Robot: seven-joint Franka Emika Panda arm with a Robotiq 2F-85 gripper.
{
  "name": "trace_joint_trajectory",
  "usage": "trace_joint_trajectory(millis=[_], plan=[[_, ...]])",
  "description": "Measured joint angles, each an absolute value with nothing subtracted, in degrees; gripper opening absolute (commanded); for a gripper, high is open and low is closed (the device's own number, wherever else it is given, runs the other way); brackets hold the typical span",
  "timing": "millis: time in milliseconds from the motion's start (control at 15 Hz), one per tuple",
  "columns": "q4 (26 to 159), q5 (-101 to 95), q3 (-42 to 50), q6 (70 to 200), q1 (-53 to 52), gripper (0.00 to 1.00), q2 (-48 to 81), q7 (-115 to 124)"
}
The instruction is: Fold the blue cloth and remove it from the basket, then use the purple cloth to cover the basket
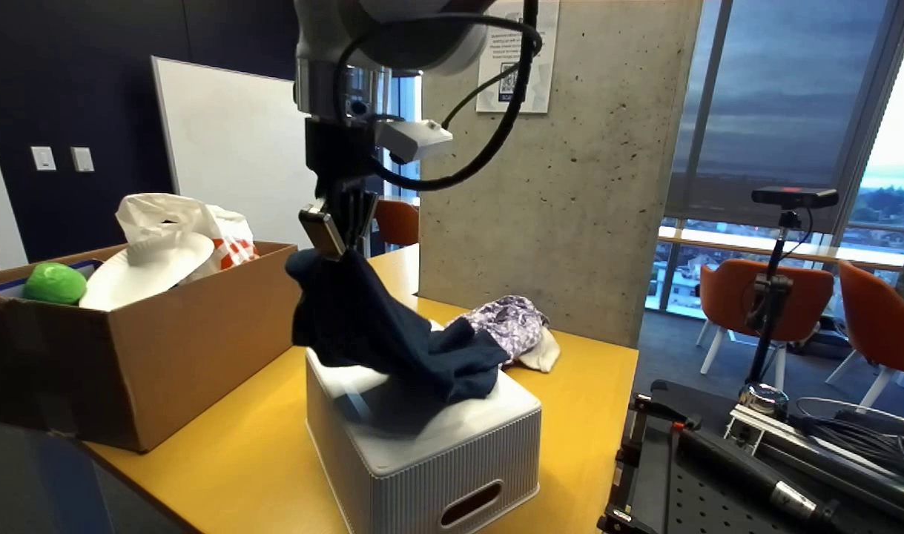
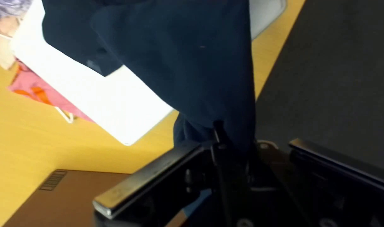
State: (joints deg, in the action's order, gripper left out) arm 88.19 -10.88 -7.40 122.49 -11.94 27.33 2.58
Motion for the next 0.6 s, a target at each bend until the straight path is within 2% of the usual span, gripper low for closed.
trace_joint_trajectory(millis=[267, 600], plan=[[88.5, -1.5, -8.1, 120.2, -7.7, 0.03, 27.7, -6.2], [88.9, 0.6, -6.2, 118.2, -0.2, 0.03, 33.9, -11.7]])
